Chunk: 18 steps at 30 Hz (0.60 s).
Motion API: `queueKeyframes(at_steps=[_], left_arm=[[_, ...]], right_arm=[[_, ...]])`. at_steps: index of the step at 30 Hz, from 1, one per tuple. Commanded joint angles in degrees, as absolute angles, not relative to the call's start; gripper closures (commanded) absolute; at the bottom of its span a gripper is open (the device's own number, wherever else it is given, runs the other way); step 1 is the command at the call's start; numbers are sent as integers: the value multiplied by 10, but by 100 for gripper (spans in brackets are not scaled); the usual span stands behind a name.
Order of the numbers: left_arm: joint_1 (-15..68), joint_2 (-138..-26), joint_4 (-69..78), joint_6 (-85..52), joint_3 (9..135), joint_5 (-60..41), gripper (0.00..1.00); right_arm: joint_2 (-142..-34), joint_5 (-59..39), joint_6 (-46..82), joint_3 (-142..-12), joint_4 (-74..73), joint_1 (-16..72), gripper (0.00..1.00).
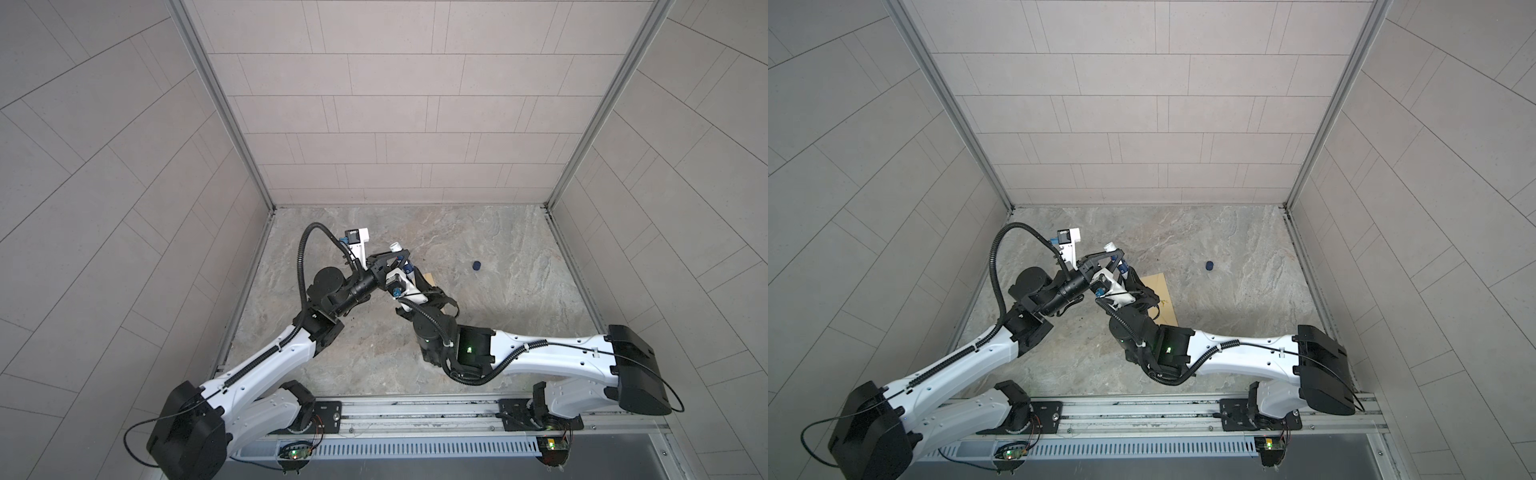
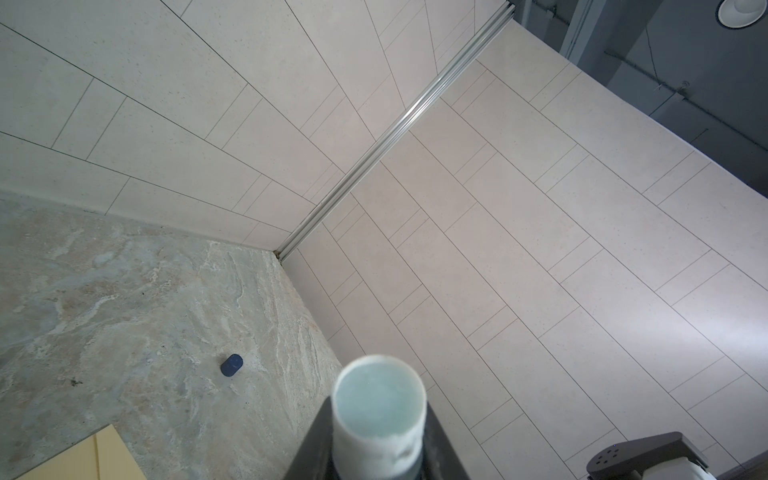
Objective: Place the letter into the envelope and seal it
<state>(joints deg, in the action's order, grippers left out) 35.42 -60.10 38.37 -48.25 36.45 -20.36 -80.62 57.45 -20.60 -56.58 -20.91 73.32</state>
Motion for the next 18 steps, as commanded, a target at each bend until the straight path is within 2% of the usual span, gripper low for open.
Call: queueKeyframes(at_steps=[1,6,8,13,18], left_arm=[[355,-604,396,-468,366,-197,100],[355,-605,404,-462,369,-210,100],[355,-603,409,-462,368,-213,90],[356,-603,442,-463,363,-228,53],[356,-593,486,-462,345,-230,34]], right_arm=[[-803,541,-236,-571,-211,756,100],[-770,468,-175,-558,-180,745,100],[-758,450,-161,-553,-176,739,100],[-724,415,-116,-535,-175,723,100],[-674,353,-53,-501,-190,691,100]])
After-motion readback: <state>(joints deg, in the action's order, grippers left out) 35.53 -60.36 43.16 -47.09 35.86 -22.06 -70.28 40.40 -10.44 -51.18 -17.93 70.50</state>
